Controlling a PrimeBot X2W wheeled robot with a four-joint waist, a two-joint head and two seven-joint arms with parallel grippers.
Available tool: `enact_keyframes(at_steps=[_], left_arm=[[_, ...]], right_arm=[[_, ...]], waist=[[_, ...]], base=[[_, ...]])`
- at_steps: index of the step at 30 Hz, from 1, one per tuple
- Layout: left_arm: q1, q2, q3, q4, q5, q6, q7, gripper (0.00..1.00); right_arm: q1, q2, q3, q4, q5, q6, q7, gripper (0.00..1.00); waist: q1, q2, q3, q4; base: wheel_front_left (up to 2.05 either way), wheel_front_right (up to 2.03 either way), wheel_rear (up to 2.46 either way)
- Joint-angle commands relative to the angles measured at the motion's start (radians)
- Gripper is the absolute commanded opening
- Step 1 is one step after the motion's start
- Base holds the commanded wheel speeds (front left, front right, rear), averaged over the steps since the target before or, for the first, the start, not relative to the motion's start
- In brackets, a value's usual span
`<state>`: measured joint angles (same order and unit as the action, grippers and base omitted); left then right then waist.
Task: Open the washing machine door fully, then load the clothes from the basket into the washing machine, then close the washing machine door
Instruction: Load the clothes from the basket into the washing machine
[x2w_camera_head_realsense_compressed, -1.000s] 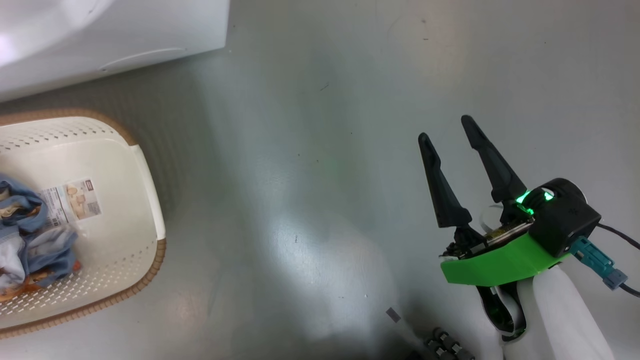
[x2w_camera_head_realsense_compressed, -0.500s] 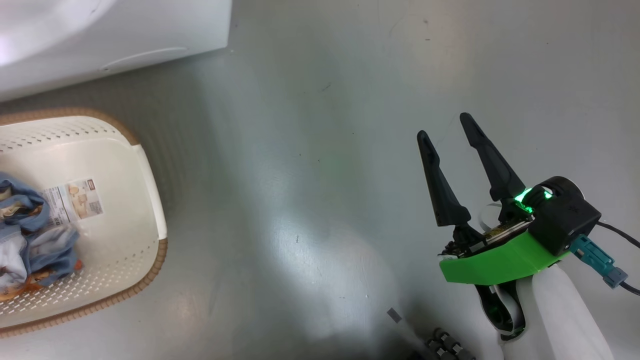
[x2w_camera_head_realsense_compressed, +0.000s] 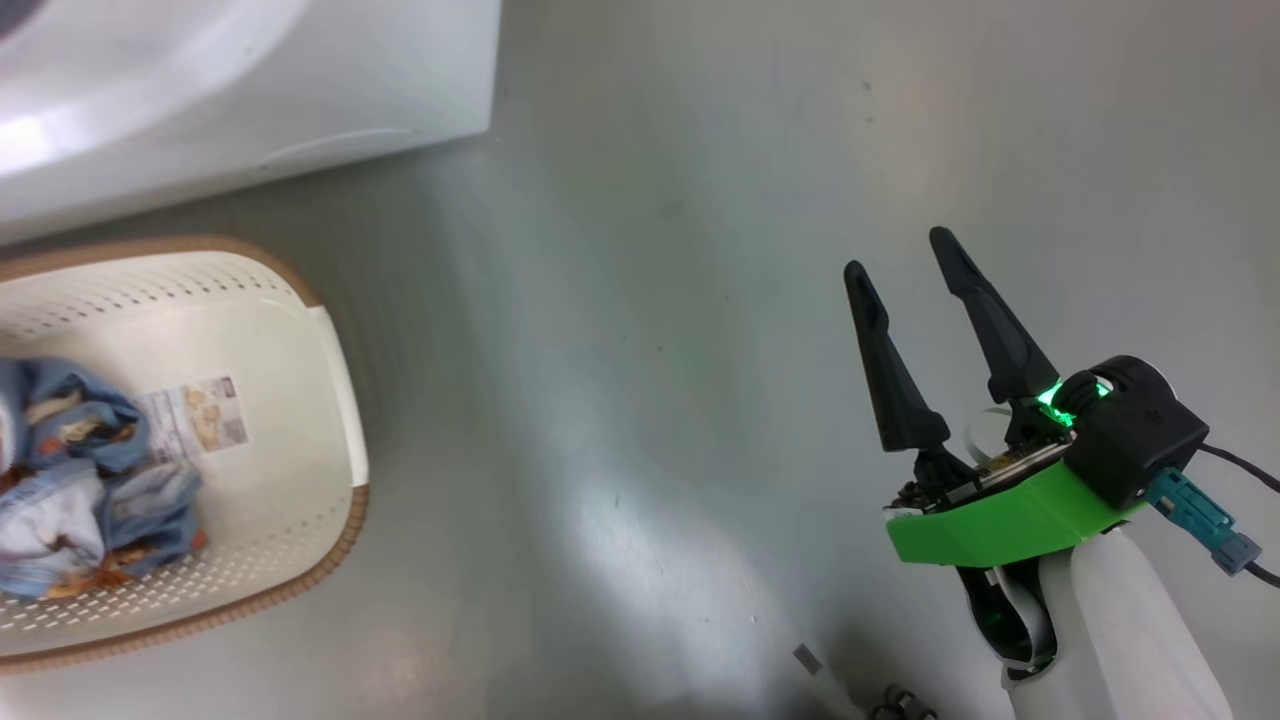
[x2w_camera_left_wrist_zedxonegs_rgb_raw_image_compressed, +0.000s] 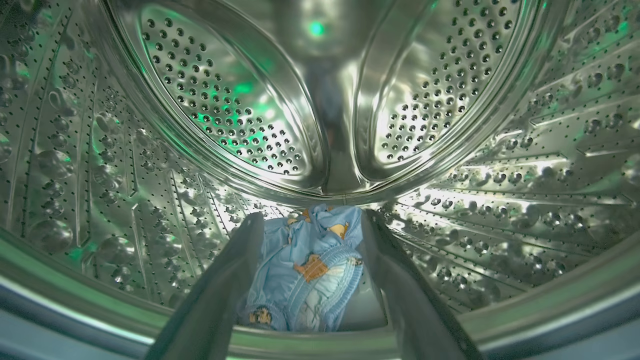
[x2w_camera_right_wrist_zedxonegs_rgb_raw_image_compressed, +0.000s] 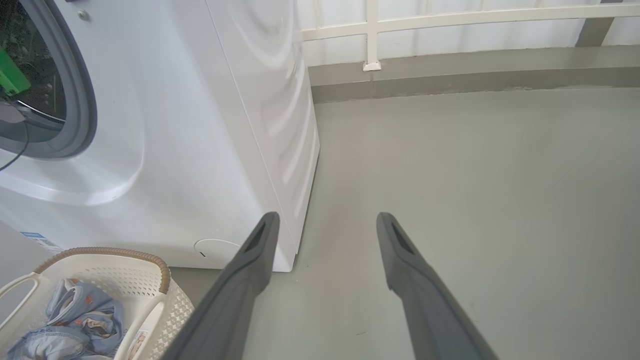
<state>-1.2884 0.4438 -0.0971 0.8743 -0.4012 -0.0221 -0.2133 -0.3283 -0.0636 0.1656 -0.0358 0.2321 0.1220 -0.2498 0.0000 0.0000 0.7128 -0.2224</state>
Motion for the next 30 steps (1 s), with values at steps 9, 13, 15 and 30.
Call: enact_keyframes(at_steps=[9,13,15,30], left_arm=[[0.306,0.02,0.033,-0.185,-0.01,0.054,-0.043,1.0],[0.489,-0.007,0.054,-0.335,-0.014,0.094,-0.047,1.0],[0.589,-0.022,0.065,-0.424,-0.013,0.118,-0.047,1.0],[1.146,-0.139,0.021,-0.893,0.027,0.246,-0.042,1.0]], right_arm=[[0.082,-0.001,-0.002,-0.01,-0.018,0.009,-0.012,1.0],[0.114,0.0,-0.006,-0.005,-0.026,0.009,-0.012,1.0],[0.129,-0.002,-0.006,-0.001,-0.03,0.009,-0.012,1.0],[0.257,-0.027,-0.036,-0.001,-0.057,0.009,0.022,1.0]], waist=[[0.0,0.0,-0.13,0.053],[0.0,0.0,-0.19,0.073],[0.0,0.0,-0.222,0.082],[0.0,0.0,-0.432,0.172]], base=[[0.0,0.0,0.0],[0.0,0.0,0.0],[0.0,0.0,0.0],[0.0,0.0,0.0]])
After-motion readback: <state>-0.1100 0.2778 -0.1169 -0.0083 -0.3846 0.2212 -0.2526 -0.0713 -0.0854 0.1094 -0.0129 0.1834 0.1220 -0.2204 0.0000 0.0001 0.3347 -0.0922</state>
